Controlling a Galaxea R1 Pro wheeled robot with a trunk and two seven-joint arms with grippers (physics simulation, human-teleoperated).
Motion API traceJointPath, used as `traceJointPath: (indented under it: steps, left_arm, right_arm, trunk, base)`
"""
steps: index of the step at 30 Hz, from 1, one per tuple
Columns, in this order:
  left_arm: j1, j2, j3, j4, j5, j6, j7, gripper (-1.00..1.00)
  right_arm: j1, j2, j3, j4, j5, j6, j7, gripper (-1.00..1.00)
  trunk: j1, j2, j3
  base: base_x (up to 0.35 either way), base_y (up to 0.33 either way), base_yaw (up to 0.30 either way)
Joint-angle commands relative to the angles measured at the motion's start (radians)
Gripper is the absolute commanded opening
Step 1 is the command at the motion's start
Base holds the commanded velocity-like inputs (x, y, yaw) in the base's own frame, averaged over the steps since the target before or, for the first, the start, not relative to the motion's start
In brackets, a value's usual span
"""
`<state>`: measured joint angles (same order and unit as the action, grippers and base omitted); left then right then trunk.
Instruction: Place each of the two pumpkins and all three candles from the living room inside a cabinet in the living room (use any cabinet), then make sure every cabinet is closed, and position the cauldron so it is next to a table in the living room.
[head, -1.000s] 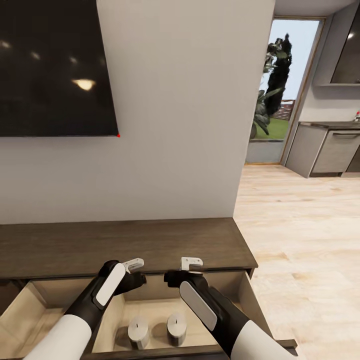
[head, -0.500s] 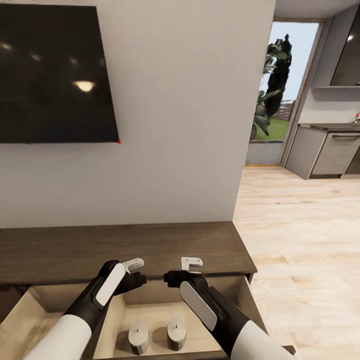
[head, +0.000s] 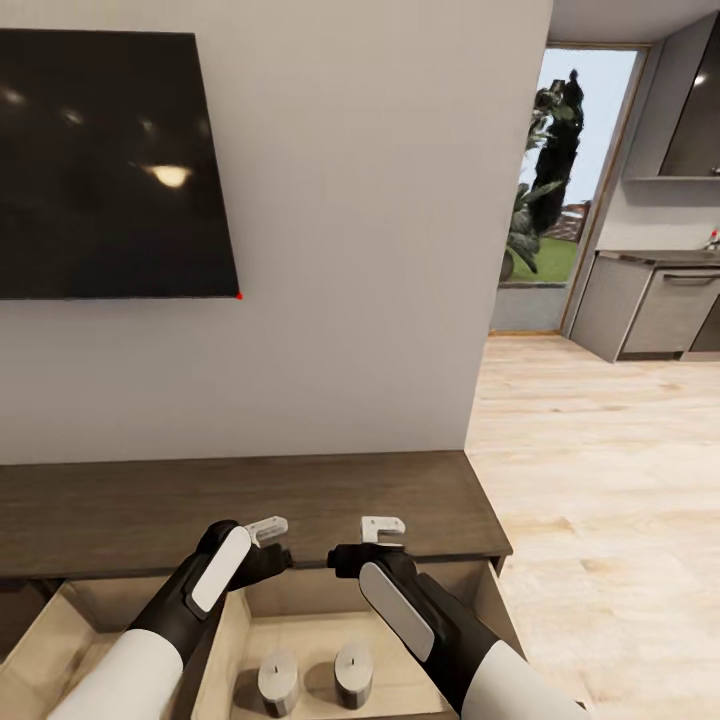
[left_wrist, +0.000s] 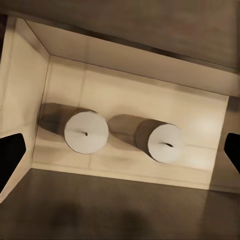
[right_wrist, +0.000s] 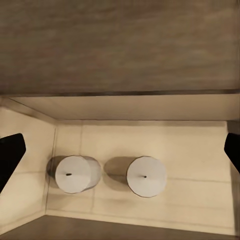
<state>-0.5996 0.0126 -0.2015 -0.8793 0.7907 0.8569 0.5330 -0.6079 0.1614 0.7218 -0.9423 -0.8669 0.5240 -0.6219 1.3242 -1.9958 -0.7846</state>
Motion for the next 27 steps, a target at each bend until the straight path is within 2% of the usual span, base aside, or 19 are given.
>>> traceJointPath:
  steps: [1, 17, 20, 22, 24, 27]
  left_arm:
    - [-0.001, 0.002, -0.004, -0.001, 0.01, 0.001, 0.01, 1.0]
    - [-0.001, 0.011, -0.003, 0.012, 0.004, 0.0, 0.01, 1.0]
    - [-0.001, 0.022, -0.003, 0.026, 0.005, -0.001, 0.012, 1.0]
    - [-0.001, 0.024, -0.003, 0.06, 0.004, -0.004, 0.014, 1.0]
    - [-0.001, 0.025, -0.005, 0.097, 0.0, -0.01, 0.015, 1.0]
    - [0.0, 0.026, -0.011, 0.143, -0.002, -0.019, 0.013, 1.0]
  right_arm:
    - [-0.001, 0.0, 0.002, -0.001, -0.007, 0.002, -0.009, 1.0]
    - [-0.001, -0.001, 0.0, -0.001, -0.009, 0.006, -0.009, 1.0]
    - [-0.001, -0.001, -0.026, -0.001, -0.009, 0.007, -0.009, 1.0]
    - [-0.001, -0.003, -0.074, -0.001, -0.009, 0.015, -0.008, 1.0]
    - [0.001, -0.003, -0.098, 0.0, -0.009, 0.02, -0.006, 1.0]
    - [0.005, -0.01, -0.118, 0.007, -0.008, 0.017, -0.004, 1.0]
  trunk:
    - [-0.004, 0.007, 0.002]
    - [-0.065, 0.119, 0.052]
    - [-0.077, 0.14, 0.062]
    - [-0.085, 0.154, 0.068]
    - [-0.092, 0.168, 0.074]
    - [-0.104, 0.189, 0.084]
  base:
    - [0.0, 0.0, 0.0]
    - [0.0, 0.0, 0.0]
    - [0.0, 0.0, 0.0]
    - [0.0, 0.0, 0.0]
    - [0.0, 0.0, 0.0]
    - [0.0, 0.0, 0.0]
